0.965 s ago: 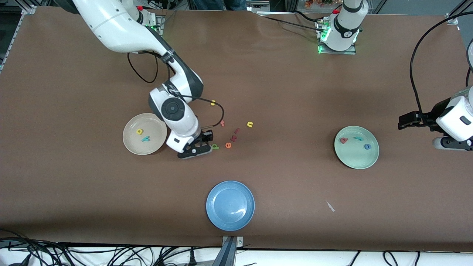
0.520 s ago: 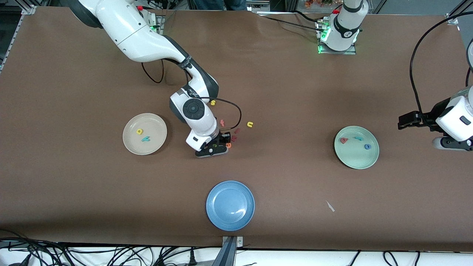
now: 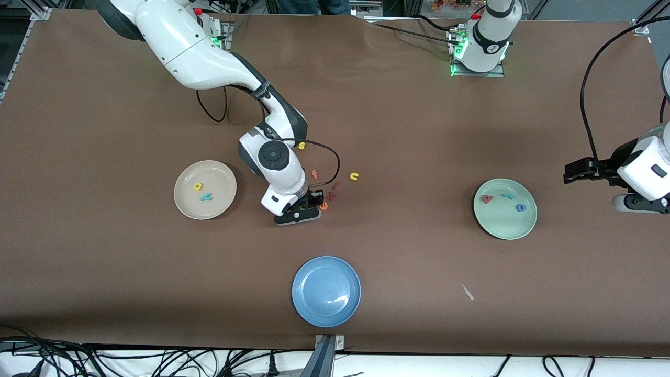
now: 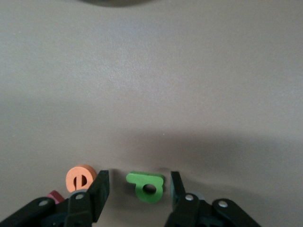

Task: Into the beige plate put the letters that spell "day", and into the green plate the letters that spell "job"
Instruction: 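Reach the right gripper over the green d letter, then close the right gripper on the green d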

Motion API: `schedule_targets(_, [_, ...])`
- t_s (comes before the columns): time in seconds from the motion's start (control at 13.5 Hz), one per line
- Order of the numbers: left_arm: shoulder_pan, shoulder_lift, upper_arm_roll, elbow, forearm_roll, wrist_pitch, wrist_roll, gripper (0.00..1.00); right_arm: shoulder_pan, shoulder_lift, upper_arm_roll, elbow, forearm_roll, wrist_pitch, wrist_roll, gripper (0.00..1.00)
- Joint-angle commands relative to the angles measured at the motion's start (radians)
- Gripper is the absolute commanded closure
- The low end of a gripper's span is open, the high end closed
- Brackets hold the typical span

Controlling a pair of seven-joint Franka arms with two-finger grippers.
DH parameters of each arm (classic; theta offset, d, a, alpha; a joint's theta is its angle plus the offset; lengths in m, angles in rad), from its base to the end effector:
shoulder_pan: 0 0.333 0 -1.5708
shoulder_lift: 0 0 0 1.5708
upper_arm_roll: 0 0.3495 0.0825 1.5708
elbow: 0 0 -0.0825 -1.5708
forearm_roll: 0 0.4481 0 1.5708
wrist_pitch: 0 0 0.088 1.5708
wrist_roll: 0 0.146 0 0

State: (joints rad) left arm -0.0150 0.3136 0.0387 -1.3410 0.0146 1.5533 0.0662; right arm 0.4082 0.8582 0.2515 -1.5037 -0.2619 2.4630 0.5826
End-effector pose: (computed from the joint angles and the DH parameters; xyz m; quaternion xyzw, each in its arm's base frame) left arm 0.7123 0.0153 0.5307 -0.9984 0.0221 0.0511 0.0110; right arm 0.6512 0.4635 0.1180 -0.9940 -0.0868 -0.0525 0.0418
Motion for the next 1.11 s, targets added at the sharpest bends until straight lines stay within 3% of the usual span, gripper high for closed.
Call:
schedule_targets(0.0, [-0.002, -0.016, 0.0, -0.015, 0.016, 0.001, 0.015, 0.0, 0.003, 0.03, 0.005, 0.022, -0.036, 0.002, 0.028, 0.42])
schedule_targets(0.15, [-0.002, -0.016, 0.0, -0.015, 0.016, 0.001, 0.015, 0.0, 0.001, 0.041, 0.005, 0.017, -0.033, 0.008, 0.046, 0.46])
schedule_targets(0.37, [-0.002, -0.016, 0.0, -0.017, 0.016, 0.001, 0.015, 0.0, -0.003, 0.041, 0.005, 0.017, -0.031, 0.008, 0.051, 0.65])
schedule_targets(0.59, [-0.002, -0.016, 0.0, -0.015, 0.016, 0.001, 0.015, 0.0, -0.011, 0.024, 0.005, 0.016, -0.028, -0.007, 0.036, 0.76])
schedule_targets(0.82, [-0.002, -0.016, -0.002, -0.015, 0.016, 0.001, 0.015, 0.0, -0.029, -0.02, 0.003, 0.001, -0.026, -0.076, 0.026, 0.78])
schedule_targets(1.04, [-0.002, -0.016, 0.0, -0.015, 0.016, 0.001, 0.015, 0.0, -0.113, -0.18, 0.005, -0.174, -0.026, -0.134, -0.073, 0.78])
